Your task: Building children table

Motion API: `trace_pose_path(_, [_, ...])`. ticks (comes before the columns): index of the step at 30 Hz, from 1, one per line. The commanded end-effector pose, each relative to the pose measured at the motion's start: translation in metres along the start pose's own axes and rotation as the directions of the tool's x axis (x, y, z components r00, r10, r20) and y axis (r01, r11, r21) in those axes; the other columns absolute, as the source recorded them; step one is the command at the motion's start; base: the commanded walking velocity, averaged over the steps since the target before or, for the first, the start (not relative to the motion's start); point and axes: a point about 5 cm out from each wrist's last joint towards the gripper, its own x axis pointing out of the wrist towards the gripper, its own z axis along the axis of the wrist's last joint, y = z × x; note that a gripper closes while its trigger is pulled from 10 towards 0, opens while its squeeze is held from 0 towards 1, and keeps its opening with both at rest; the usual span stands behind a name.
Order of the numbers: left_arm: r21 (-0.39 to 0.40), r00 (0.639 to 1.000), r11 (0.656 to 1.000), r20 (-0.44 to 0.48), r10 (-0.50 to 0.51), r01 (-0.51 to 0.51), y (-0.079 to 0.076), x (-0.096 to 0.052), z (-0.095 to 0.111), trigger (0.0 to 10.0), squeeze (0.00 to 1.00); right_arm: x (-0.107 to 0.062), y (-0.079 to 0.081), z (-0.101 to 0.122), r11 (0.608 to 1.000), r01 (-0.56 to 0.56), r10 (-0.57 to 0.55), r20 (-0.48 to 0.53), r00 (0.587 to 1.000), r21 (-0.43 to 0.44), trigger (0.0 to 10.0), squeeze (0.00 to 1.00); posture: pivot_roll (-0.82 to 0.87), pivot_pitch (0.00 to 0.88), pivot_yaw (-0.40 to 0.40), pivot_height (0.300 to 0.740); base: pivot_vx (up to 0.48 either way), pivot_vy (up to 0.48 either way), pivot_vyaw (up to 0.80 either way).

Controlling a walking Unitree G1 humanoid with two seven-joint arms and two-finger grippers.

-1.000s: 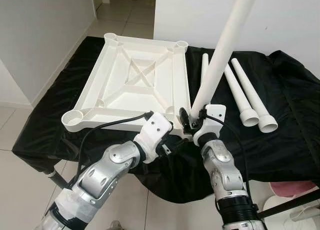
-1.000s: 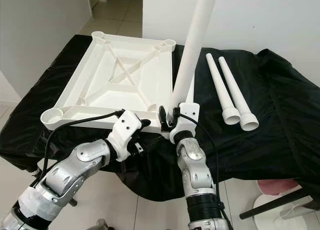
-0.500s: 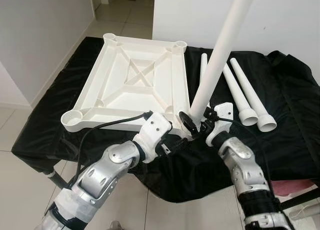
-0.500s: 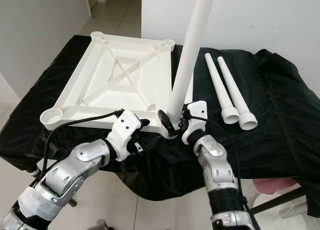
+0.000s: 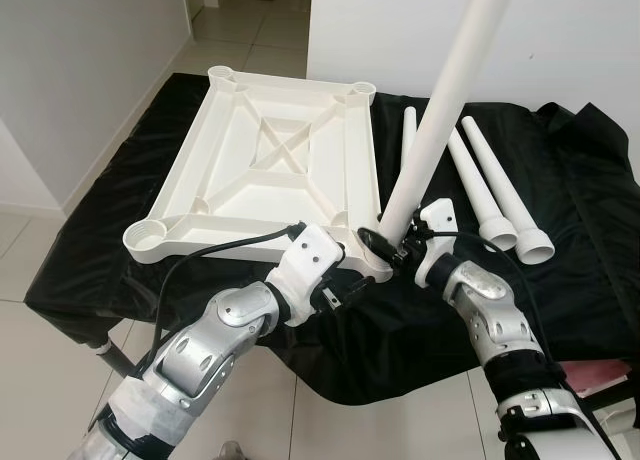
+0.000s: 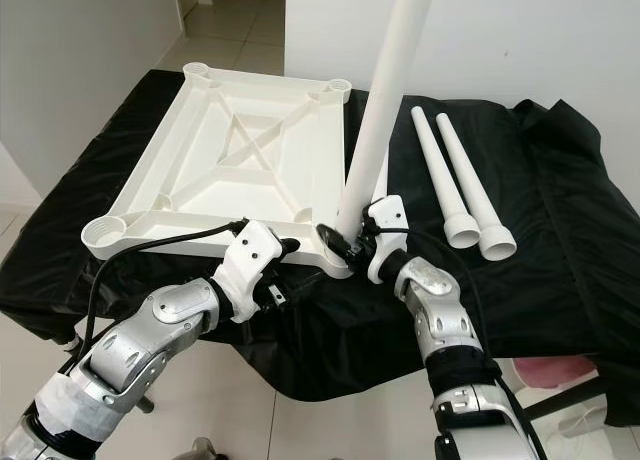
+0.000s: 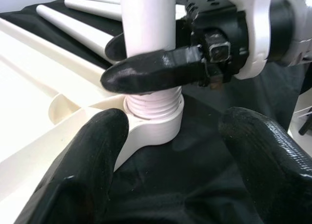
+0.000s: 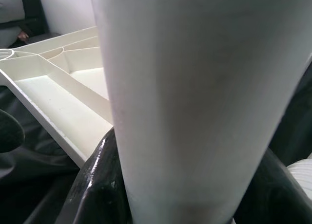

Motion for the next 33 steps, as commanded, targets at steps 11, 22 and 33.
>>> trace_pose_path(11, [-0.003, 0.996, 0.996, 0.016, -0.093, 0.093, -0.006, 0.000, 0.006, 10.0, 0.00, 0.000, -0.005, -0.014, 0.999, 0.039, -0.039, -0.072, 0.997, 0.002, 10.0, 0.00, 0.04, 0.037, -0.064, 0.740, 0.000, 0.000, 0.00])
trace_pose_path(22, [-0.005, 0.996, 0.996, 0.009, -0.085, 0.085, -0.005, -0.001, 0.005, 10.0, 0.00, 0.005, 0.006, -0.014, 0.974, 0.209, -0.206, -0.047, 0.977, 0.083, 10.0, 0.00, 0.04, 0.049, -0.062, 0.740, 0.000, 0.000, 0.00])
trace_pose_path(33, [-0.009, 0.997, 0.997, 0.008, -0.080, 0.080, -0.006, -0.001, 0.005, 10.0, 0.00, 0.005, 0.024, -0.020, 0.902, 0.404, -0.402, -0.042, 0.914, 0.149, 10.0, 0.00, 0.04, 0.048, -0.066, 0.740, 0.000, 0.000, 0.00])
